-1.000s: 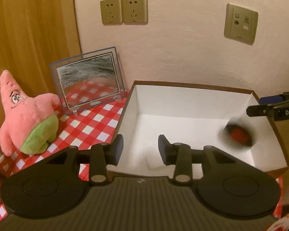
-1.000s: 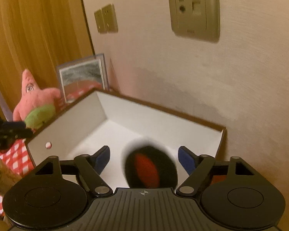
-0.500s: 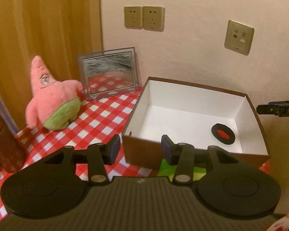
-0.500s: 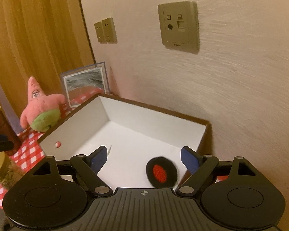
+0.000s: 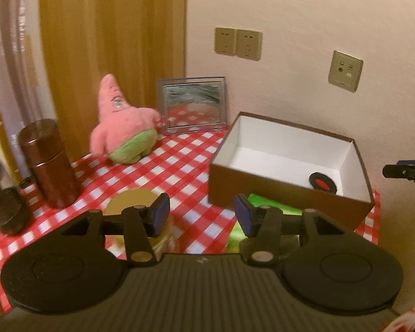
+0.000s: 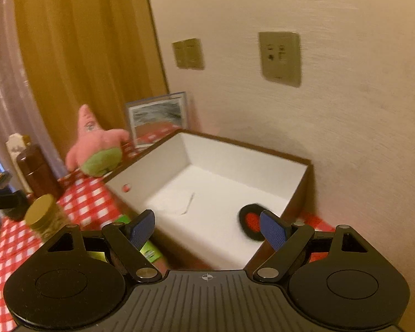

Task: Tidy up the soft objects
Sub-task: 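Move both open grippers back over the pile of soft items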

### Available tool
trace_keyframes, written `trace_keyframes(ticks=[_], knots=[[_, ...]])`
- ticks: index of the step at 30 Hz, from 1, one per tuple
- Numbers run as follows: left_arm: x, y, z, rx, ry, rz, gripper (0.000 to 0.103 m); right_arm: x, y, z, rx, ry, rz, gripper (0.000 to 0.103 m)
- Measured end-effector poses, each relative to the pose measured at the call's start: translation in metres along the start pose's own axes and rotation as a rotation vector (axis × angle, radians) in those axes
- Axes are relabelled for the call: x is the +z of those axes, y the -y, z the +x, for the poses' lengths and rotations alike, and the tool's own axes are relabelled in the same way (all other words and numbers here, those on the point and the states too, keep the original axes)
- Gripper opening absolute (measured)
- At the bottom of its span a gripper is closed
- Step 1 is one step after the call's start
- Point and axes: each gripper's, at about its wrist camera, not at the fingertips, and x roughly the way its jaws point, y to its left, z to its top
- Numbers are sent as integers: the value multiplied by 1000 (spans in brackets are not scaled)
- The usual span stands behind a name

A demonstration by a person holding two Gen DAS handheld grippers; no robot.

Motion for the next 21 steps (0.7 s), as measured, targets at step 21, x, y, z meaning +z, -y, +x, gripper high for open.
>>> trace_keyframes(ticks=[21], knots=[[-95,-44,-82,174,-101,-103,49,-86,-90,-9,207,-188,-87,81]])
